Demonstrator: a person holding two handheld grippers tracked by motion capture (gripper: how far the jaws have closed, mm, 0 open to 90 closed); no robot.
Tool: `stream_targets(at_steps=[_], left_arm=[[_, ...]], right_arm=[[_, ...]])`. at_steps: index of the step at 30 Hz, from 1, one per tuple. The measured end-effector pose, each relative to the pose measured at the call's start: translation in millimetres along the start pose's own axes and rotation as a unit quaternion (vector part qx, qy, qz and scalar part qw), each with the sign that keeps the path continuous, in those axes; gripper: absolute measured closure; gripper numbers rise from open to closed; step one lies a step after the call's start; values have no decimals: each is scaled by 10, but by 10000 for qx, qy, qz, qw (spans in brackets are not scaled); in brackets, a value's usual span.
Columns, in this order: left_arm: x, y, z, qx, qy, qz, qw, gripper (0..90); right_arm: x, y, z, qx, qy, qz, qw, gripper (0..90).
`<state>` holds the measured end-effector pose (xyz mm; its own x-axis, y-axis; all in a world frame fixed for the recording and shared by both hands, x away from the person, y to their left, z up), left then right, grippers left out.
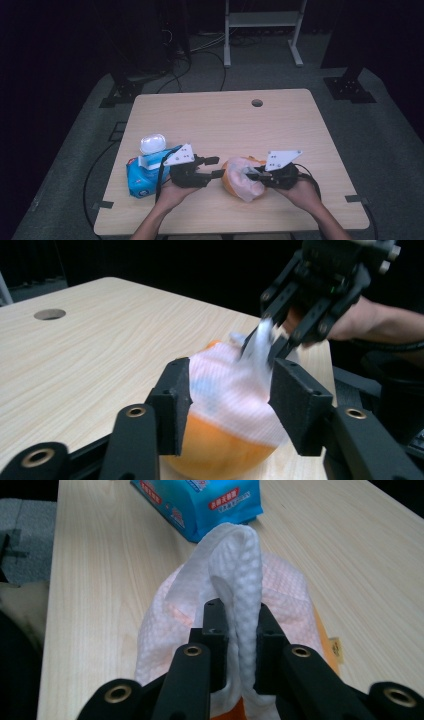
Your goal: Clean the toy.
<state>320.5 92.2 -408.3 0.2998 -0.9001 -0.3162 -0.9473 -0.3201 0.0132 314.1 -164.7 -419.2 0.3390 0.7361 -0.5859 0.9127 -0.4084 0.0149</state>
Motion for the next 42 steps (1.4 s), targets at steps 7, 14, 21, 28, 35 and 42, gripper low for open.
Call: stream_targets(at_steps=[7,14,21,28,35,42], left_arm=[[217,-14,65,83,-132,95,9998,384],[464,-4,186,45,-492,323,9983,370],[533,79,279,95,-684,392,9968,373],[560,54,155,174,-472,176,9986,234],[627,87,216,180,-645,299,9973,278],[602,82,223,145,-676,240,9973,271]], right_arm=[[-210,135,211,354,156,-12,9993,806],[-186,127,250,302,250,-236,9990,806],[-349,239,359,581,394,-200,9973,814],[-315,201,387,558,335,-411,9970,823],[-336,166,400,481,348,-420,9974,828],[-461,285,590,883,293,-231,9954,832]])
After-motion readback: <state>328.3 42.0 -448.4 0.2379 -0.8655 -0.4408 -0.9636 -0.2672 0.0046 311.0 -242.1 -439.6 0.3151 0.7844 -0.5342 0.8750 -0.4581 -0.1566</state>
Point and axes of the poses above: each handheld gripper's, and its own axes: x roughly forward along the jaws, z roughly out of its underside, y roughly to its right, the point moved 3 cm from there along x, roughly forward along the jaws, and after that the axes turned 6 degrees about x, right-handed, at the moved point
